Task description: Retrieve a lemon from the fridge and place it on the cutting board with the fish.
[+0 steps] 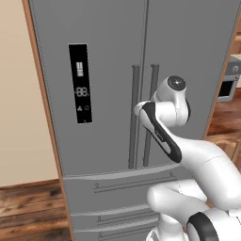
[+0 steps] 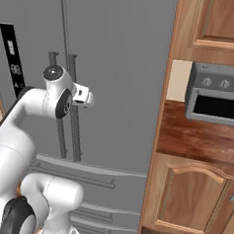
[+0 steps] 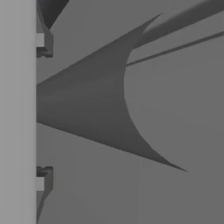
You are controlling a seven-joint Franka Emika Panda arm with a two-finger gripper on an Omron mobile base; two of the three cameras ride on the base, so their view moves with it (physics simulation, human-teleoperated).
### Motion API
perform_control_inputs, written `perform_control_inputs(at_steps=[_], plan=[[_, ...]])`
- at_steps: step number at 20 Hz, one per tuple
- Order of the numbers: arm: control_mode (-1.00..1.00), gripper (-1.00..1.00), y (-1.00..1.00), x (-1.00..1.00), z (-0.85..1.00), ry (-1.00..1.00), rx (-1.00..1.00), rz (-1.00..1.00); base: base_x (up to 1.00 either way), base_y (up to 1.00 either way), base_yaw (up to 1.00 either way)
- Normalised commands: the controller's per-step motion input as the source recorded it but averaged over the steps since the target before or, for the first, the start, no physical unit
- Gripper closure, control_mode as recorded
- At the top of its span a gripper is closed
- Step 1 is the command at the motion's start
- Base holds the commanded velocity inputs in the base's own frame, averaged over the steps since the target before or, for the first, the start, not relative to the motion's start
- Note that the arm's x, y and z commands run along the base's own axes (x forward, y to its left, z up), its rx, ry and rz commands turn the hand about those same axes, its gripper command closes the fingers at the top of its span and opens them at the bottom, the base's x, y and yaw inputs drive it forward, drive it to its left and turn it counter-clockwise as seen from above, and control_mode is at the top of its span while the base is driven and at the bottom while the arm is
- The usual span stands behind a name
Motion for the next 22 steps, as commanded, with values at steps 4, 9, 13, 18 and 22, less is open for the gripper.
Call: perform_control_inputs(at_steps=[4,9,13,18,22], plan=[[-1.0,-1.0,0.0,0.22,-0.12,-0.01,0.0,0.0,0.0,0.0,0.0],[-1.0,-1.0,0.0,0.22,-0.13,-0.1,0.0,0.0,0.0,0.0,0.0],[-1.0,-1.0,0.0,0.32,-0.07,-0.1,0.0,0.0,0.0,0.0,0.0],[-1.0,1.0,0.0,0.27,0.0,-0.02,0.0,0.01,0.0,0.0,0.0],[-1.0,1.0,0.0,0.01,0.0,0.0,0.0,0.0,0.0,0.0,0.0]])
